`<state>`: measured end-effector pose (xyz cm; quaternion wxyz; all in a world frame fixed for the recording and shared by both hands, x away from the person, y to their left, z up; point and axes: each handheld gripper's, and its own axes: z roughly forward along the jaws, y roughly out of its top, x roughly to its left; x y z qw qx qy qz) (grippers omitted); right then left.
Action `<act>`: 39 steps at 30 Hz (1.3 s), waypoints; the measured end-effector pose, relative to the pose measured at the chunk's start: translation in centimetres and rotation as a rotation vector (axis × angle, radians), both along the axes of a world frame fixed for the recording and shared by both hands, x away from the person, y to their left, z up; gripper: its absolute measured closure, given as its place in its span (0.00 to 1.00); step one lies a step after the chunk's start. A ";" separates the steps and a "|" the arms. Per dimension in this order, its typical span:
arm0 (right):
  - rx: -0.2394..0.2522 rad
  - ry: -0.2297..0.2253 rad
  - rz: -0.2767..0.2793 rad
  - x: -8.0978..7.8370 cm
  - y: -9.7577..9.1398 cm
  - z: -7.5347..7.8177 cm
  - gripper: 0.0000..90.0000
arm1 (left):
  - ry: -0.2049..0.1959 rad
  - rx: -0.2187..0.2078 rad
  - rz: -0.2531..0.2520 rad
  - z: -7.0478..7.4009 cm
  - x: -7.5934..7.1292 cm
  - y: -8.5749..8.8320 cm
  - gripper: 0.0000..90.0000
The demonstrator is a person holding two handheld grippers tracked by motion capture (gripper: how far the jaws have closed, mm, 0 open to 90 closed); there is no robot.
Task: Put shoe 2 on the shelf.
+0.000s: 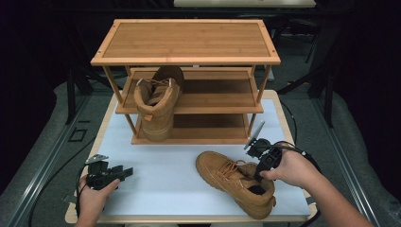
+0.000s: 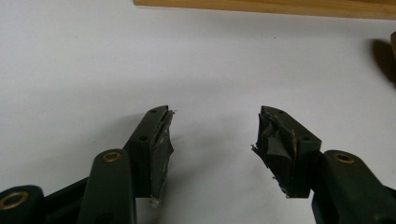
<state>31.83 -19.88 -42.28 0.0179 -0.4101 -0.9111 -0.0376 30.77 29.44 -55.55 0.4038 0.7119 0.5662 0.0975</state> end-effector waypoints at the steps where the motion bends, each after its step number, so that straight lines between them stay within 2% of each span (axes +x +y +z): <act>1: 0.072 0.034 -0.015 0.2 -0.4 -0.1 0.88 | 0.002 -0.003 -0.001 0.0 0.0 0.0 0.49; 2: 0.105 0.059 -0.035 0.3 -0.8 -0.1 0.88 | 0.001 -0.005 0.000 0.0 0.0 0.0 0.50; 4: 0.091 0.056 -0.064 0.2 -0.9 -0.1 0.88 | -0.004 -0.004 -0.001 0.0 0.0 0.0 0.50; 6: 0.105 0.080 -0.076 0.2 -1.1 -0.3 0.88 | -0.009 -0.005 -0.003 0.1 0.0 0.0 0.52; 8: 0.156 0.100 -0.107 -0.1 -1.3 -0.2 0.89 | -0.017 -0.004 -0.001 0.1 0.0 -0.1 0.53; 10: 0.185 0.115 -0.121 -0.3 -1.2 -0.2 0.89 | -0.019 -0.009 -0.001 0.1 0.0 -0.1 0.54; 14: 0.251 0.088 -0.148 -0.5 -1.4 0.2 0.90 | -0.021 -0.017 -0.002 0.2 -0.1 -0.1 0.56; 17: 0.298 0.088 -0.179 -0.5 -1.5 0.3 0.90 | -0.022 -0.013 -0.002 0.2 -0.1 0.0 0.55; 22: 0.382 0.113 -0.222 -0.3 -1.7 0.3 0.90 | -0.019 -0.011 0.010 0.1 -0.1 0.1 0.54; 24: 0.417 0.121 -0.224 -0.2 -1.9 0.2 0.90 | -0.021 -0.011 0.008 0.1 -0.1 0.2 0.54; 30: 0.485 0.127 -0.266 -0.4 -2.3 0.9 0.90 | -0.027 -0.018 0.010 0.2 -0.1 0.2 0.54; 37: 0.567 0.092 -0.300 -1.1 -2.6 1.6 0.90 | -0.026 -0.017 0.009 0.1 -0.1 0.1 0.54; 39: 0.566 0.099 -0.295 -1.1 -2.7 2.1 0.90 | -0.030 -0.017 0.010 0.2 -0.1 0.1 0.54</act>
